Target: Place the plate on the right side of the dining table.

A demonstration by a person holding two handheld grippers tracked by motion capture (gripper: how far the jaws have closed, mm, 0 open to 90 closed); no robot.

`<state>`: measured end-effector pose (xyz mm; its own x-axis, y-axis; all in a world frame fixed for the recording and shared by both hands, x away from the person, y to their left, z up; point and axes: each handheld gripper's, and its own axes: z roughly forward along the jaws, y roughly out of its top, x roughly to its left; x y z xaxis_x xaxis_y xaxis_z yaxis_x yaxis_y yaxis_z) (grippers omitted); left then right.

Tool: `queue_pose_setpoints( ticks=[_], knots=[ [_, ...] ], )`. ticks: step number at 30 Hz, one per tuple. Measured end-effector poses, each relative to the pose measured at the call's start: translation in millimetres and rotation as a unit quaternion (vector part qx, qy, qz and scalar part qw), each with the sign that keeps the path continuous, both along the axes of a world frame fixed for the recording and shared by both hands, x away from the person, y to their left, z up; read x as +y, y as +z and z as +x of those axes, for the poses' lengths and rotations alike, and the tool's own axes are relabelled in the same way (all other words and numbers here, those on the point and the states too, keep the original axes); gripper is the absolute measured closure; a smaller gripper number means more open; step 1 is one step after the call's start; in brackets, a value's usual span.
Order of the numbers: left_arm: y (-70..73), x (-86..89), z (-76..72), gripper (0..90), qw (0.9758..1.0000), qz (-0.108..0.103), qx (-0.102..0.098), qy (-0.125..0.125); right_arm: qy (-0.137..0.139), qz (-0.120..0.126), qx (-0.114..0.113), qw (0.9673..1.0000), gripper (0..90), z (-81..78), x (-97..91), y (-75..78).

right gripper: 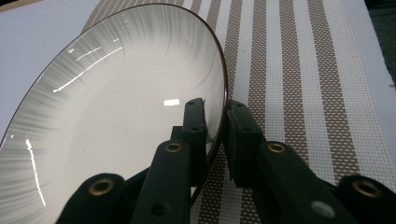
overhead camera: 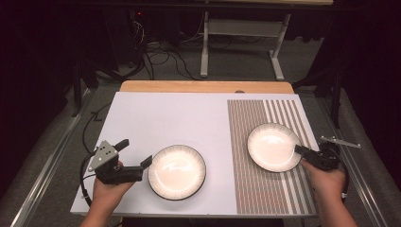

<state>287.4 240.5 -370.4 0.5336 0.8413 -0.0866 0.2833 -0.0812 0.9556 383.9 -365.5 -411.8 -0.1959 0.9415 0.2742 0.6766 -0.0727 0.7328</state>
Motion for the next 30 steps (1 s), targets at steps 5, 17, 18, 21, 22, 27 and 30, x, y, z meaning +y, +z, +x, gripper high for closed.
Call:
queue_pose_setpoints(
  ticks=[5,17,18,21,22,27,30],
  knots=[
    [-0.7,-0.2,0.8,0.4,1.0000,0.001,0.005,-0.002,-0.004,-0.010,0.002,0.9999,81.2,1.0,0.3,-1.8],
    [-1.8,0.8,1.3,0.5,1.0000,0.003,0.009,0.002,-0.018,-0.023,-0.001,0.9996,72.7,-0.4,-1.8,-6.4],
    [-2.1,0.9,1.3,0.4,1.0000,0.002,0.009,0.002,-0.019,-0.019,-0.001,0.9996,71.2,-0.6,-3.3,-6.4],
    [-2.6,1.0,1.6,0.4,0.9999,0.003,0.010,0.003,-0.018,-0.015,-0.007,0.9997,64.8,-2.0,-5.9,-4.8],
    [-3.0,1.0,2.0,0.4,0.9999,0.002,0.012,0.003,-0.016,-0.013,-0.012,0.9997,63.3,-2.8,-6.6,-3.6],
    [-4.1,1.1,3.9,0.0,0.9999,0.004,0.015,0.003,0.007,-0.022,-0.053,0.9983,53.4,-10.0,-3.9,5.5],
    [-4.5,1.1,4.2,0.0,0.9999,0.002,0.015,0.002,0.016,-0.034,-0.088,0.9955,45.3,-17.7,0.0,12.6]
  ],
)
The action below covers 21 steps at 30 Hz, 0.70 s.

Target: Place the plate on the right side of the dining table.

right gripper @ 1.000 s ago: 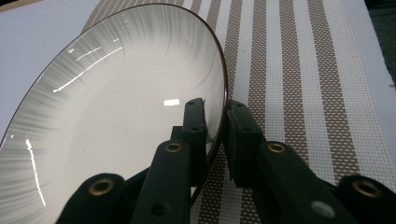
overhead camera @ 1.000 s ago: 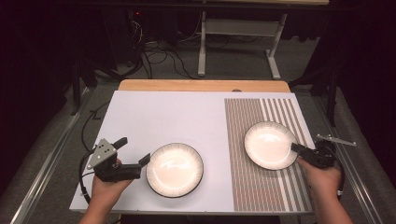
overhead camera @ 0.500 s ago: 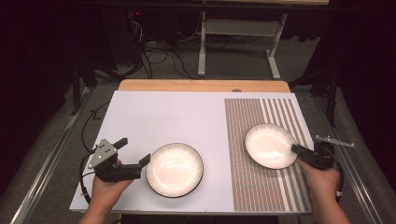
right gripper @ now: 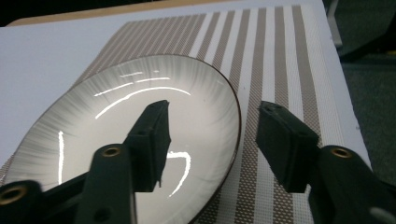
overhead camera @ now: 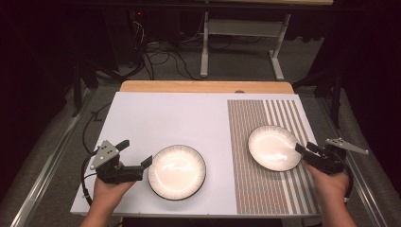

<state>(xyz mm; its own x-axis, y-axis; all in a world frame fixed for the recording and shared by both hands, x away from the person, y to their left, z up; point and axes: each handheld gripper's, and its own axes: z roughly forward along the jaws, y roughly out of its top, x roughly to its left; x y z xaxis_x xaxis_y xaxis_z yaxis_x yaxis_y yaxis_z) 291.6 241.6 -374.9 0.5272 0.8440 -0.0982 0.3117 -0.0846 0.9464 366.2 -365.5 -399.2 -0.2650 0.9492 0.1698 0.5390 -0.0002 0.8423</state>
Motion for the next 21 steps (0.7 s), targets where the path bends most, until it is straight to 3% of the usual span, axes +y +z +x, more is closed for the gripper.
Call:
queue_pose_setpoints(
  ticks=[5,10,14,21],
  knots=[
    [0.2,0.2,0.9,0.0,1.0000,0.002,0.000,0.000,0.028,-0.013,-0.032,0.9990,32.7,-7.6,10.5,9.5],
    [1.7,-1.3,0.2,0.0,1.0000,0.001,-0.004,-0.002,0.062,-0.019,-0.050,0.9966,20.6,-14.7,30.7,17.1],
    [2.3,-2.2,-0.9,0.0,1.0000,0.004,-0.006,-0.005,0.106,-0.024,-0.063,0.9921,14.2,-21.4,52.2,21.0],
    [2.3,-4.0,-2.9,0.0,0.9999,0.005,-0.009,-0.009,0.157,-0.028,-0.088,0.9832,0.7,-36.4,87.7,28.2]
  ],
)
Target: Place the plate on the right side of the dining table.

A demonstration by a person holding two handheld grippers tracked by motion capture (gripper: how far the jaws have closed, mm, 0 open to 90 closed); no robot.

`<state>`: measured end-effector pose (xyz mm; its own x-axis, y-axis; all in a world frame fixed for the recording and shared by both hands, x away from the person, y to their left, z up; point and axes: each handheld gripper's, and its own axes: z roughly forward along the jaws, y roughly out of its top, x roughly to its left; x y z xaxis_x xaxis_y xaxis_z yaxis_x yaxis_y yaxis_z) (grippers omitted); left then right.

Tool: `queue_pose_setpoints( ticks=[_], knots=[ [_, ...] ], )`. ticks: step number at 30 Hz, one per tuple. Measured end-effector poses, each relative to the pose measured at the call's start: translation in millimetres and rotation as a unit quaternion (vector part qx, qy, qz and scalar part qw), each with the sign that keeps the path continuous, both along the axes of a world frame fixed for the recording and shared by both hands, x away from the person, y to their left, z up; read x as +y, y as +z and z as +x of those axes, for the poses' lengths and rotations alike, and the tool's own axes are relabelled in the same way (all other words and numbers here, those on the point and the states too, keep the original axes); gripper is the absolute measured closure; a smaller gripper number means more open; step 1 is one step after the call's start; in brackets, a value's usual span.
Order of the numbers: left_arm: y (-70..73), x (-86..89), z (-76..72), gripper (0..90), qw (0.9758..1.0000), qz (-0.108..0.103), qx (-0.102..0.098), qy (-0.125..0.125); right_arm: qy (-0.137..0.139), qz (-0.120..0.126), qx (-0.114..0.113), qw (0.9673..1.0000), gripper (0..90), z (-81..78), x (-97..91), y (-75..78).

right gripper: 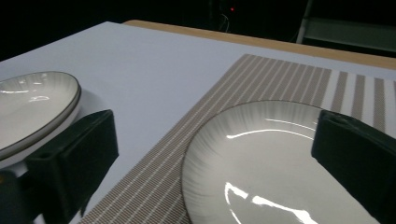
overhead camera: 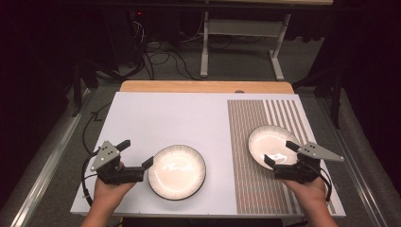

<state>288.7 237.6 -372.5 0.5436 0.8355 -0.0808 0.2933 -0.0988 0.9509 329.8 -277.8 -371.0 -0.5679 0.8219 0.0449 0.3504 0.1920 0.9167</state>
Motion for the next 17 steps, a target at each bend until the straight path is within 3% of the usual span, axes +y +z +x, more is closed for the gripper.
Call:
queue_pose_setpoints(
  ticks=[8,17],
  knots=[
    [-2.9,-7.8,-5.0,0.0,0.9998,0.012,-0.007,-0.012,0.030,0.002,-0.023,0.9993,0.6,-16.4,27.9,3.9],
    [-0.2,-8.7,-9.6,0.0,0.9998,0.002,-0.019,-0.011,0.033,0.007,-0.027,0.9991,0.6,-17.5,26.0,3.7]
  ],
)
